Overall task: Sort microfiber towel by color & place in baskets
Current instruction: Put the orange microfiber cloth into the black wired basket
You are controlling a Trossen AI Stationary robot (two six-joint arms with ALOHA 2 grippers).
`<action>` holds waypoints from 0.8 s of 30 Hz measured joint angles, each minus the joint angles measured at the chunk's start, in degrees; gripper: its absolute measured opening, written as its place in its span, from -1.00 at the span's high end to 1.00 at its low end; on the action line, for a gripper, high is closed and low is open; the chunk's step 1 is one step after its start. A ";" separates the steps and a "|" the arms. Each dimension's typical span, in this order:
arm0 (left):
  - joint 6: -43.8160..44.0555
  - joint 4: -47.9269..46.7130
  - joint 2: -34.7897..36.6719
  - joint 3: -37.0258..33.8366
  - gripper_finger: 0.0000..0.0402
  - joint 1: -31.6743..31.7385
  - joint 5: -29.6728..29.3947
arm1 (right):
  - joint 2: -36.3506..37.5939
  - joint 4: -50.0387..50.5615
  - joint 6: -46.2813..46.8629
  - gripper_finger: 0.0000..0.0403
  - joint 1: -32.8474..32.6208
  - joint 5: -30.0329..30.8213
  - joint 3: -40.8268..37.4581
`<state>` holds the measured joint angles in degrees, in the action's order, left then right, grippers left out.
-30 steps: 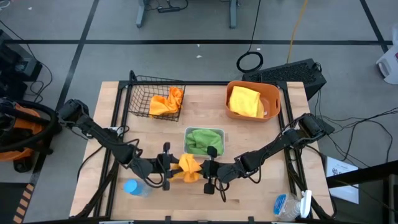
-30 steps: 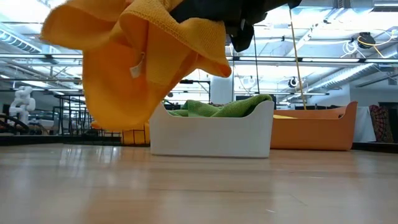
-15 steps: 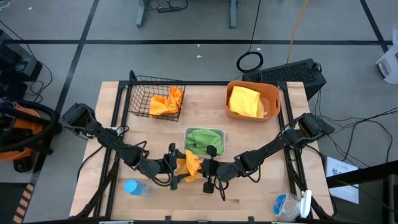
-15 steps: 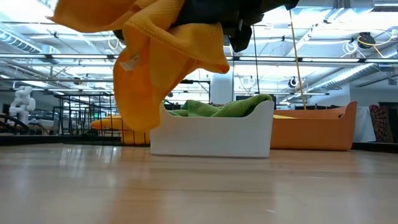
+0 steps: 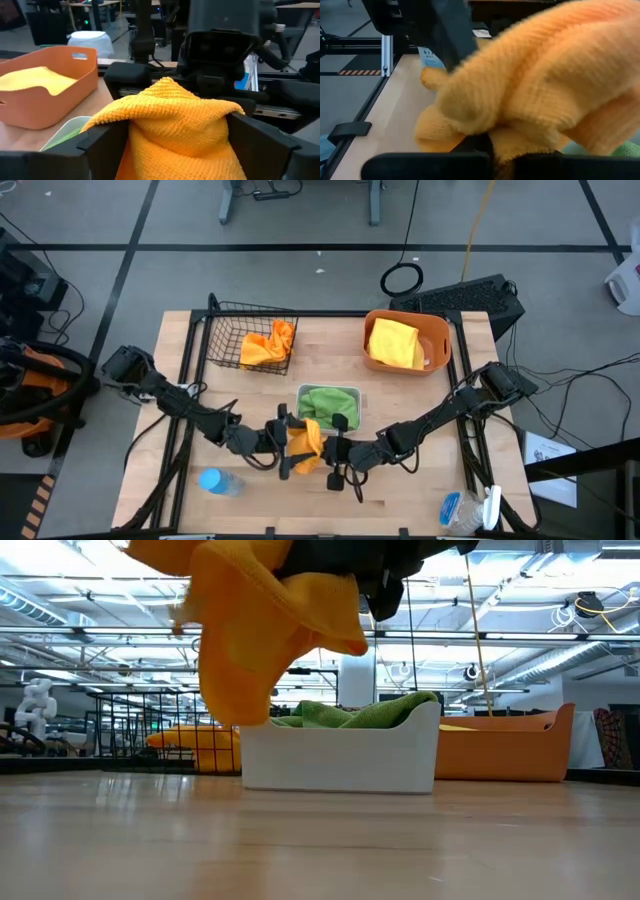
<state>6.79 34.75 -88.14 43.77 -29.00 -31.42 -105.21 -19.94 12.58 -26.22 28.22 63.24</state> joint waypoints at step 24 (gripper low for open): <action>-6.11 -3.73 3.17 0.00 0.88 1.60 10.32 | 0.00 -0.15 3.06 0.51 -1.27 0.74 0.00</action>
<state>0.68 31.02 -84.97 43.77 -27.40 -21.10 -105.21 -20.09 15.64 -27.49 28.96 63.24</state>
